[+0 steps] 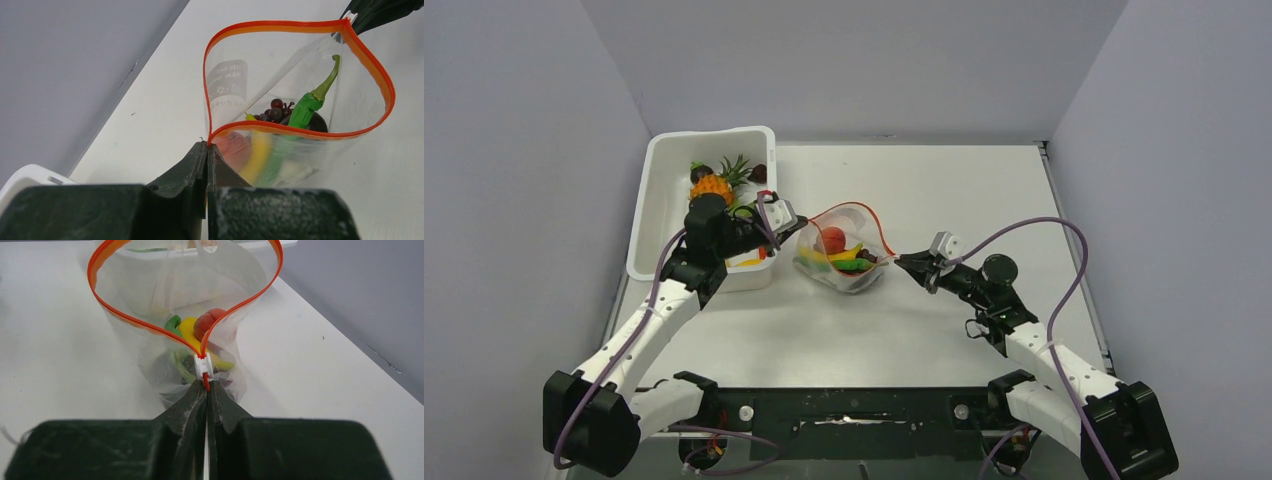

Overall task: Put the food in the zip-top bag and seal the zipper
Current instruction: Zip the zipper food storage bag at the center of the board.

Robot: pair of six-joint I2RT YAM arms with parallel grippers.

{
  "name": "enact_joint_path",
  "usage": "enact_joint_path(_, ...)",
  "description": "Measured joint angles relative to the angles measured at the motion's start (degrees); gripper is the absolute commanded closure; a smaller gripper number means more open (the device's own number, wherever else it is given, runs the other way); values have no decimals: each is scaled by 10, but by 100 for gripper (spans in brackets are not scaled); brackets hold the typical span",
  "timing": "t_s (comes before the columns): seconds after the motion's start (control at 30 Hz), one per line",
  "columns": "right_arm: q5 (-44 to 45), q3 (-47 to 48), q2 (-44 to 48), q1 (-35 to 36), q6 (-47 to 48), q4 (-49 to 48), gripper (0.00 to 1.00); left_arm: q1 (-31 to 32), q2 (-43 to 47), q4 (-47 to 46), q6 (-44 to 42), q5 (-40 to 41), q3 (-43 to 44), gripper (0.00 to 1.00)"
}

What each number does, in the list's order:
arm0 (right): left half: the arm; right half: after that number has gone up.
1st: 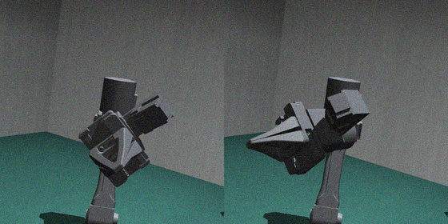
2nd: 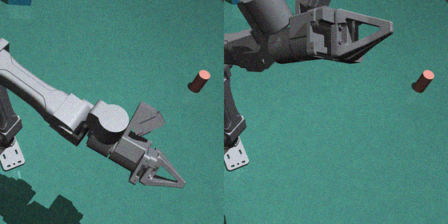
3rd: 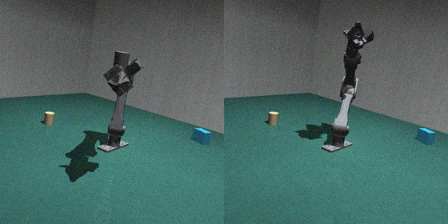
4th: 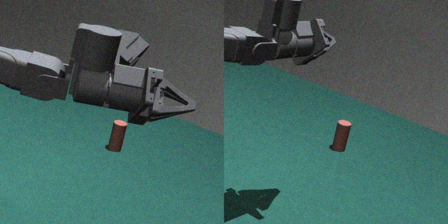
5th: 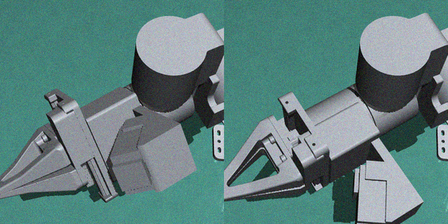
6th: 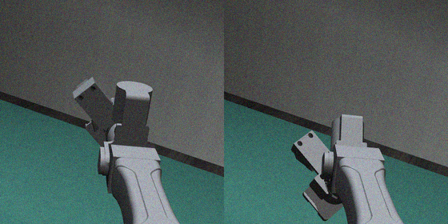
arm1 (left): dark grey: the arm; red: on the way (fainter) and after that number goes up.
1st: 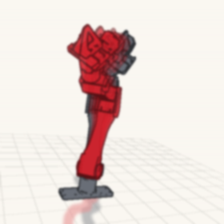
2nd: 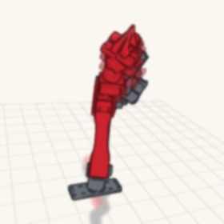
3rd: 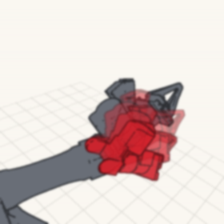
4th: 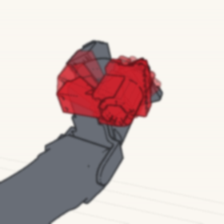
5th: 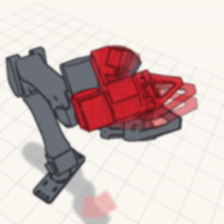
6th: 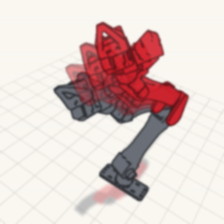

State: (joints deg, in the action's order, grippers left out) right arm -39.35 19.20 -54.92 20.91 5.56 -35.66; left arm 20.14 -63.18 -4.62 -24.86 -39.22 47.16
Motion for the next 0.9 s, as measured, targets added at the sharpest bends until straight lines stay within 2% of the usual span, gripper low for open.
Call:
enact_joint_path(0.2, -8, 0, 3, -3, 0, 1, 100, 0, 1, -9, 7, 2, -4, 100)
enact_joint_path(0.37, -1, 8, 34, -3, 2, 42, 100, 0, 14, -16, 12, 8, -18, 99)
enact_joint_path(0.53, 6, 48, 52, -4, 17, 110, 100, 0, 32, -11, 21, 16, -25, 66)
enact_joint_path(0.6, 5, 63, 51, -4, 21, 129, 100, 0, 41, -5, 25, 12, -23, 58)
enact_joint_path(0.77, -6, 77, 45, -4, 24, 152, 100, 15, 54, 8, 36, -16, 7, 52)
enact_joint_path(0.9, -19, 91, 38, -4, 28, 167, 100, 67, 52, 4, 37, -44, 38, 49)
